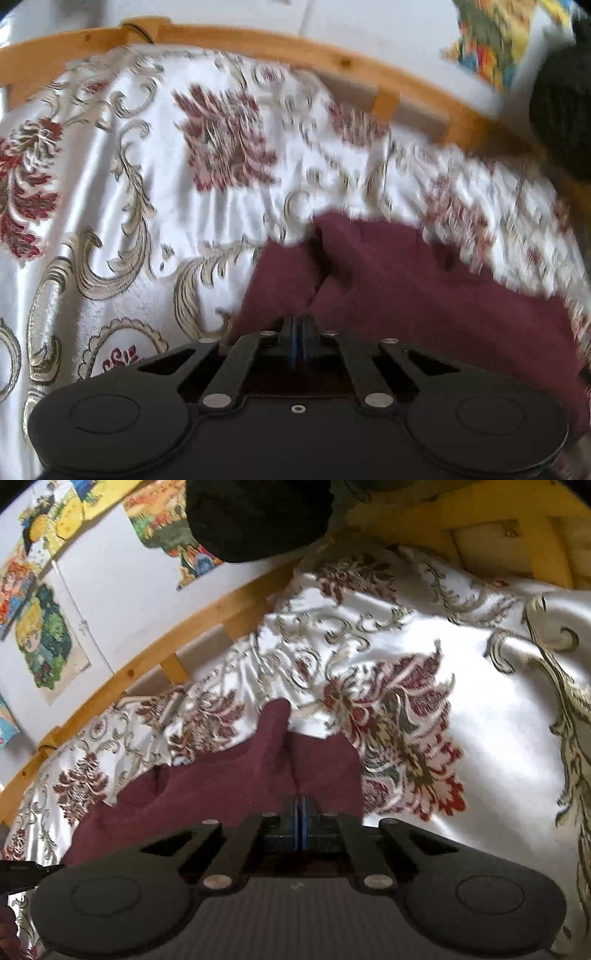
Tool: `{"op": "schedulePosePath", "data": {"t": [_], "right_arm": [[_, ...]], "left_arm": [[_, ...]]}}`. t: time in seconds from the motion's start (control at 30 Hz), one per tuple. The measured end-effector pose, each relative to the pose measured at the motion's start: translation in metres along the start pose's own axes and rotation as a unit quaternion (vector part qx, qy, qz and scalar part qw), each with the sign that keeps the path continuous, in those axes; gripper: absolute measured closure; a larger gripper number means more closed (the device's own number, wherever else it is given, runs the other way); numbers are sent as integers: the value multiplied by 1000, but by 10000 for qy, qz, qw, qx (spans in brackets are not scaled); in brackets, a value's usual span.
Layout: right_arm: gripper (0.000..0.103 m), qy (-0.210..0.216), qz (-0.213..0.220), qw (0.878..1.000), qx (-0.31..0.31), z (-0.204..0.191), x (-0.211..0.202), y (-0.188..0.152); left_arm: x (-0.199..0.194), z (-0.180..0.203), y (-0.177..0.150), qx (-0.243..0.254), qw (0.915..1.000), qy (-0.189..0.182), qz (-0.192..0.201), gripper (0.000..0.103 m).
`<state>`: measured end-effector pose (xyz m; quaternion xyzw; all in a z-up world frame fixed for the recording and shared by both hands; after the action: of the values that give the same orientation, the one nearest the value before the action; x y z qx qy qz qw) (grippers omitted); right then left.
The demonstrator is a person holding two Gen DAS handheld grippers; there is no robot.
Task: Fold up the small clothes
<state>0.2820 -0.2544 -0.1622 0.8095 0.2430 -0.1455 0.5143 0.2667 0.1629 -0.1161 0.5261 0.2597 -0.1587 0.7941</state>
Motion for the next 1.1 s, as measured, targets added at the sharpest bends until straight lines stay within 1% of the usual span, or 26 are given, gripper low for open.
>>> {"op": "schedulePosePath", "data": {"t": [0.03, 0.07, 0.1, 0.17, 0.2, 0.27, 0.33, 0.37, 0.4, 0.43, 0.47, 0.5, 0.53, 0.57, 0.63, 0.67, 0.7, 0.77, 0.8, 0.83, 0.87, 0.9, 0.97, 1.1], "right_arm": [[101, -1, 8, 10000, -30, -2, 0, 1], [101, 24, -4, 10000, -50, -3, 0, 1], [101, 42, -57, 10000, -64, -5, 2, 0], [101, 35, -163, 9998, -76, -6, 6, -4], [101, 48, -212, 9997, -66, -6, 8, -6], [100, 45, -257, 9996, -77, -7, 9, -8], [96, 40, -236, 9997, -93, -7, 8, -7], [96, 35, -217, 9997, -94, -7, 8, -7], [95, 24, -201, 9997, -114, -8, 8, -6], [89, 49, -199, 9997, -135, -9, 7, -7], [81, 80, -201, 9996, -158, -10, 8, -7], [77, 117, -190, 9996, -175, -11, 8, -8], [70, 149, -171, 9995, -203, -13, 8, -8], [67, 148, -157, 9995, -243, -15, 9, -8], [64, 115, -99, 9992, -373, -18, 8, -6], [61, 93, -53, 9990, -431, -19, 7, -5], [60, 80, -26, 9989, -452, -19, 7, -5], [59, 59, -2, 9991, -427, -18, 6, -3], [59, 57, -6, 9992, -384, -16, 6, -3], [59, 58, -10, 9993, -358, -16, 6, -2], [58, 60, -25, 9994, -347, -15, 7, -2], [58, 53, -54, 9993, -363, -15, 8, -3], [55, 11, -138, 9988, -462, -17, 11, -6], [49, -7, -190, 9982, -571, -19, 14, -10]], "left_arm": [[-9, -3, 7, -11, 9996, 113, 257, 103], [-16, -8, 12, -57, 9990, 176, 408, 103], [-18, -14, 16, -118, 9986, 219, 460, 103], [-12, -28, 12, -241, 9990, 324, 210, 103], [-10, -31, 9, -307, 9990, 314, 125, 103], [-9, -29, 3, -396, 9991, 131, 7, 103], [-7, -22, -1, -325, 9994, -51, -100, 91], [-7, -15, -2, -198, 9996, -146, -120, 81], [-6, -6, -1, -23, 9995, -282, -125, 75], [-5, 1, -2, 100, 9991, -387, -130, 70], [-1, 9, -1, 219, 9984, -497, -185, 58], [7, 16, -1, 349, 9973, -549, -345, 47], [15, 22, -4, 477, 9960, -521, -556, 46], [21, 25, -8, 558, 9948, -470, -711, 49], [33, 31, -14, 770, 9919, -334, -953, 66], [36, 31, -14, 924, 9911, -126, -947, 92], [35, 29, -12, 993, 9911, 50, -880, 95], [28, 23, -6, 591, 9961, -17, -656, 97], [21, 19, -1, 454, 9977, 43, -508, 98], [17, 17, 1, 429, 9982, 86, -403, 98], [15, 15, 4, 467, 9982, 169, -332, 102], [15, 13, 2, 570, 9973, 310, -337, 102], [20, 10, -8, 674, 9955, 415, -524, 102], [17, 15, -7, 724, 9958, 395, -409, 102]]}}
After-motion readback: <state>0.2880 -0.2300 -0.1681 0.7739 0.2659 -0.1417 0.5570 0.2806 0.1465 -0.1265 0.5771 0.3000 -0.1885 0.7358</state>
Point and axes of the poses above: each gripper's, at about its wrist camera, not at the fingertips, and x roughly the way its jaws point, z to its right, y to its top, the point moved 10 cm from there along x, roughly the way its jaws point, and after that the axes turned 7 degrees about -y, right-handed, at the moved point
